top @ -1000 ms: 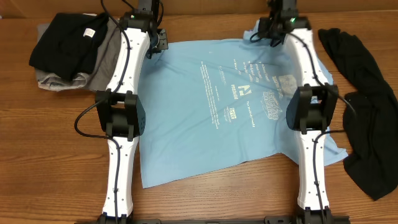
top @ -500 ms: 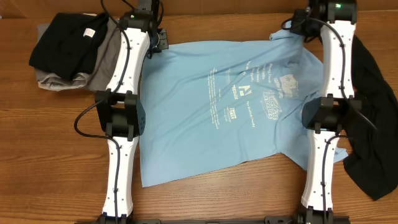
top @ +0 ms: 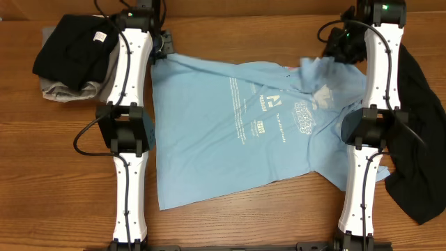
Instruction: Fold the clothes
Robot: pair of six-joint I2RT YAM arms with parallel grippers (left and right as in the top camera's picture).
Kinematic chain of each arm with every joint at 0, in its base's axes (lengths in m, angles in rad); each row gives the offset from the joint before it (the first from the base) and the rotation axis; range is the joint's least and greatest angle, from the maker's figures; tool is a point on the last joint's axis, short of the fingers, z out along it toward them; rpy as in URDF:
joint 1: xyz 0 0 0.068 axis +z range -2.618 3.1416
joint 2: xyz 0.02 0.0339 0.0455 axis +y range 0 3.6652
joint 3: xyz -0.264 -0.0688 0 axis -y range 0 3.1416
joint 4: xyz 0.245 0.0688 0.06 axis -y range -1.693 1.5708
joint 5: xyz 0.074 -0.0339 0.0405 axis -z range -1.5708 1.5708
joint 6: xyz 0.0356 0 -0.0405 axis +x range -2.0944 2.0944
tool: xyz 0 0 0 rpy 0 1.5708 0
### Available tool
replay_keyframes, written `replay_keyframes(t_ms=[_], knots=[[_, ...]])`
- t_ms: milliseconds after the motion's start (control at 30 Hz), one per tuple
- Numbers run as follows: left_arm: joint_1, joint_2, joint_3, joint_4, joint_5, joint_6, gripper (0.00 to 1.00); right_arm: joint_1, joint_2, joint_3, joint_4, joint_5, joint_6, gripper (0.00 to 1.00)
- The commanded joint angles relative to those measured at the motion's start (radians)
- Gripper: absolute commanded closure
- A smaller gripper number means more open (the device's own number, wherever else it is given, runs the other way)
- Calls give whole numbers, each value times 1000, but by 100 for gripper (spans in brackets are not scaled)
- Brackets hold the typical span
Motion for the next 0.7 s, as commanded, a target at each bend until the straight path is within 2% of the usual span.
replay_keyframes(t_ms=[0,267,500,667], knots=[[-10,12,26,-11,1,31,96,-2,-17,-15,17,-58,12,37],[-19,12,26,-4,1,37,96,40,-18,-18,133,-13,-49,35],[-22,12,26,-2,1,37,96,152,-18,-23,82,27,-154,30],[-19,12,26,-6,1,37,96,201,-18,-23,36,119,-154,30]])
